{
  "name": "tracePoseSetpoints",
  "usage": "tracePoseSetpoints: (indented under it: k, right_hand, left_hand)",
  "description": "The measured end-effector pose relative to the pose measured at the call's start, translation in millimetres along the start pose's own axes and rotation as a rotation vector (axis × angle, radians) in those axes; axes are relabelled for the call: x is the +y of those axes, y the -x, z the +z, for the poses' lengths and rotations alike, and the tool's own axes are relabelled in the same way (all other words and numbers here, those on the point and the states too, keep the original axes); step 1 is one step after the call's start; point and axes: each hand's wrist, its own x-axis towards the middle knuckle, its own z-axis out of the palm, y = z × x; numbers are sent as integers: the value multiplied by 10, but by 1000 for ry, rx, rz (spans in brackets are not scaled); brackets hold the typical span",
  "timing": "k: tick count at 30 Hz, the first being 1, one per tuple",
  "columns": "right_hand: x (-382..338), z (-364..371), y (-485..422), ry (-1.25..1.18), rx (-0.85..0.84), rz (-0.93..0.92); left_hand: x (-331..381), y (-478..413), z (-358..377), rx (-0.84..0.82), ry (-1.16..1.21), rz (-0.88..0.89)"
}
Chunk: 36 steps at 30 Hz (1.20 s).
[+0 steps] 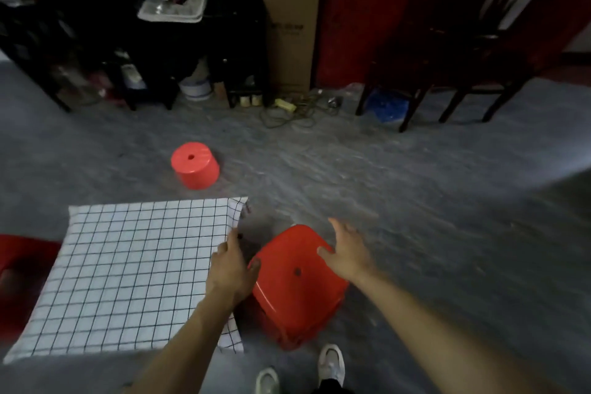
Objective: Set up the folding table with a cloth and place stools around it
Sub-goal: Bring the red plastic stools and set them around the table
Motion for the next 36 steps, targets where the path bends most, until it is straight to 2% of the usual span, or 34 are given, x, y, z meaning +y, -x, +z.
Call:
tracePoseSetpoints:
  k: [3,8,14,18,22,28,31,36]
  right_hand:
    - [77,186,-25,46,-34,-38]
    - [270,631,-21,246,-47,-77]
    - [543,1211,-357,227,-80,-129]
    - [892,1664,-689,325,-89,-135]
    - [1206,2089,-924,431,-65,-143]
    - [1427,2539,-1319,453,-87,-122]
    - [1468,2655,-1503,472,-120,-144]
    - [1507,2685,-1740,453,-184,-69]
  left_hand:
    - [-177,19,164,-5,-30,-66]
    - [-321,-87,543,-60,-100,-37]
    - [-553,-234,1109,-42,-145,-20]
    - [-718,-386,1681,-102,-209,-21]
    - [-769,-642,2177,-110,-176,-68]
    - [-1035,-915,2681,-85,-121,-146]
    - [-1101,-977,2819,-97,-66,-209]
    - [-1087,-986,2984,-84,67,-317]
